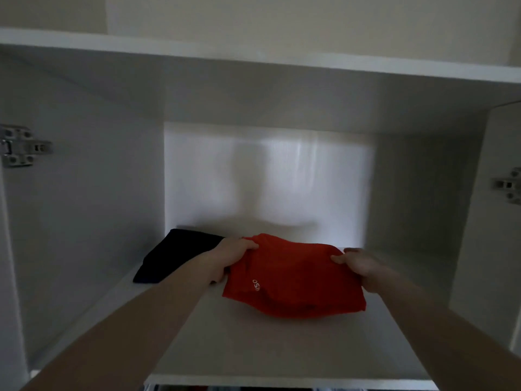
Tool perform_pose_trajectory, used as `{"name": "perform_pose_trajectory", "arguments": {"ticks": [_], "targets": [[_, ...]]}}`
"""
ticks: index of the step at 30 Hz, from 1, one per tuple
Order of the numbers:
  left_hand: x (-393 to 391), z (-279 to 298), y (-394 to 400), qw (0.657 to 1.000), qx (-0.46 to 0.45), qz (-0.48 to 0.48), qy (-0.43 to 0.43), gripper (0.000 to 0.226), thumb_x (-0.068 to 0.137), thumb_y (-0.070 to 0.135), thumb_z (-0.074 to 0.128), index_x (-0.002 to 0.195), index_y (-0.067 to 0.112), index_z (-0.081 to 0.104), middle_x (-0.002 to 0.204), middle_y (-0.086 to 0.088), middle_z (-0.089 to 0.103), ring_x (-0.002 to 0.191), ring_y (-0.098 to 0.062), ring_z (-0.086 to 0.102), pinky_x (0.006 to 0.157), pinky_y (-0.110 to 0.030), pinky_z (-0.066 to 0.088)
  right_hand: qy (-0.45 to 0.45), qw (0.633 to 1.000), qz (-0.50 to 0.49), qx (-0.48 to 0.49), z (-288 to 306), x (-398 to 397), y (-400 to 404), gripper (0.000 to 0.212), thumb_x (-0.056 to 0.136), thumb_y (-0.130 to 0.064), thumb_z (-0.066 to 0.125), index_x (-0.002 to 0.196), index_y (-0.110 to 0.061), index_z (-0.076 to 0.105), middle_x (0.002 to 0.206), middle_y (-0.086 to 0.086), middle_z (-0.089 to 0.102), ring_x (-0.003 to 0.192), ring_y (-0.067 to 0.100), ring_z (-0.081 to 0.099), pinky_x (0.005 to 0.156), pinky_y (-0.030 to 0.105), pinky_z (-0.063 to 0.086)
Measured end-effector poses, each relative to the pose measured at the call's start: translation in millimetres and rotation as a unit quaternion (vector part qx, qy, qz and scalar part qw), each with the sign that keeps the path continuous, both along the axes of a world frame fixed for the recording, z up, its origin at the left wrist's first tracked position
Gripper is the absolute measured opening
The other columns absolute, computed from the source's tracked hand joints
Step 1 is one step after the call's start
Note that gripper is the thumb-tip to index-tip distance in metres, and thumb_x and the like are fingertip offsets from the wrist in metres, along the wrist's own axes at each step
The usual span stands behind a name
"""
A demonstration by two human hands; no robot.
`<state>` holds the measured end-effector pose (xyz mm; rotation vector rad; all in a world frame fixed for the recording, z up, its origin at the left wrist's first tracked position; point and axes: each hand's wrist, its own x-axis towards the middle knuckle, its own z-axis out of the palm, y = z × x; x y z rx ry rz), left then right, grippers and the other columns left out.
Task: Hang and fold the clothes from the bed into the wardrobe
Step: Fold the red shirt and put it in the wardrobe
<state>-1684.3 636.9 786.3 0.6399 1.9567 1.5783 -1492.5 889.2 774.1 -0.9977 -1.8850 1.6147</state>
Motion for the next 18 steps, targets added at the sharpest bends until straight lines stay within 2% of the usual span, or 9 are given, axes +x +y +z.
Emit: {"name": "perform_pose_trajectory", "arguments": {"ticks": [2,4,6,7,8,10,12,14,18], "targets": [[-24,-6,17,0.999,-0.008,0.005,0.038,0.050,0.091,0.032,0.075,0.129,0.000,0.064,0.115,-0.013,0.075,0.104,-0.031,0.073,0.099,-0.047,0.057,0.001,0.999,-0.022,0.035,-4,-21,6,0.080,0.087,-0.009,0.081,0.153,-0.011,0.037,0.132,0.020,0.061,0.112,0.035,0.065,0.103,0.046,0.052],[-41,-18,29,0.985,-0.062,0.016,0.160,0.078,0.089,0.041,0.073,0.145,-0.004,0.044,0.141,-0.019,0.057,0.125,-0.036,0.059,0.107,-0.046,0.049,-0.068,0.984,-0.042,0.159,-11,-38,5,0.083,0.088,-0.022,0.081,0.157,-0.014,0.035,0.136,0.015,0.055,0.117,0.032,0.061,0.104,0.041,0.049],[-44,-36,30,0.913,-0.148,0.030,0.380,0.087,0.087,0.056,0.066,0.154,0.011,0.035,0.154,-0.009,0.041,0.141,-0.032,0.041,0.116,-0.041,0.038,-0.168,0.926,-0.058,0.334,-28,-48,-3,0.079,0.090,-0.037,0.074,0.157,-0.019,0.038,0.155,0.012,0.043,0.138,0.032,0.048,0.115,0.040,0.040],[-41,-48,32,0.871,-0.144,-0.001,0.471,0.085,0.085,0.062,0.061,0.154,0.020,0.036,0.156,-0.003,0.038,0.145,-0.027,0.036,0.119,-0.039,0.033,-0.187,0.904,-0.048,0.381,-39,-52,-10,0.075,0.092,-0.044,0.070,0.157,-0.023,0.039,0.161,0.008,0.037,0.145,0.030,0.040,0.119,0.041,0.035],[-35,-61,33,0.838,-0.139,-0.054,0.524,0.083,0.084,0.068,0.054,0.154,0.027,0.037,0.158,0.001,0.036,0.147,-0.023,0.033,0.122,-0.038,0.028,-0.199,0.894,-0.030,0.400,-52,-54,-18,0.071,0.093,-0.052,0.064,0.156,-0.029,0.040,0.165,0.004,0.033,0.149,0.028,0.034,0.121,0.043,0.031],[-26,-87,40,0.801,-0.182,-0.147,0.551,0.087,0.082,0.080,0.036,0.156,0.035,0.032,0.165,0.005,0.028,0.153,-0.021,0.022,0.125,-0.041,0.018,-0.250,0.880,0.009,0.404,-78,-58,-32,0.070,0.096,-0.068,0.047,0.158,-0.038,0.035,0.169,-0.004,0.022,0.155,0.027,0.022,0.125,0.050,0.020],[-24,-110,50,0.776,-0.246,-0.178,0.553,0.087,0.085,0.081,0.024,0.160,0.037,0.021,0.169,0.005,0.020,0.156,-0.024,0.013,0.127,-0.047,0.010,-0.304,0.866,0.037,0.396,-100,-65,-39,0.074,0.097,-0.075,0.030,0.161,-0.041,0.021,0.172,-0.005,0.011,0.158,0.028,0.010,0.126,0.057,0.006],[-32,-121,59,0.775,-0.258,-0.166,0.552,0.075,0.094,0.073,0.026,0.160,0.039,0.016,0.169,0.004,0.019,0.156,-0.027,0.012,0.127,-0.049,0.009,-0.319,0.857,0.036,0.402,-110,-74,-37,0.075,0.097,-0.077,0.021,0.163,-0.041,0.012,0.173,-0.004,0.007,0.158,0.029,0.005,0.125,0.060,0.000],[-62,-125,75,0.783,-0.240,-0.147,0.554,0.062,0.101,0.063,0.032,0.158,0.041,0.024,0.167,0.006,0.026,0.154,-0.025,0.018,0.127,-0.047,0.012,-0.317,0.857,0.033,0.405,-111,-100,-21,0.077,0.096,-0.078,0.018,0.163,-0.041,0.012,0.173,-0.003,0.008,0.159,0.029,0.004,0.124,0.061,-0.004]]}}
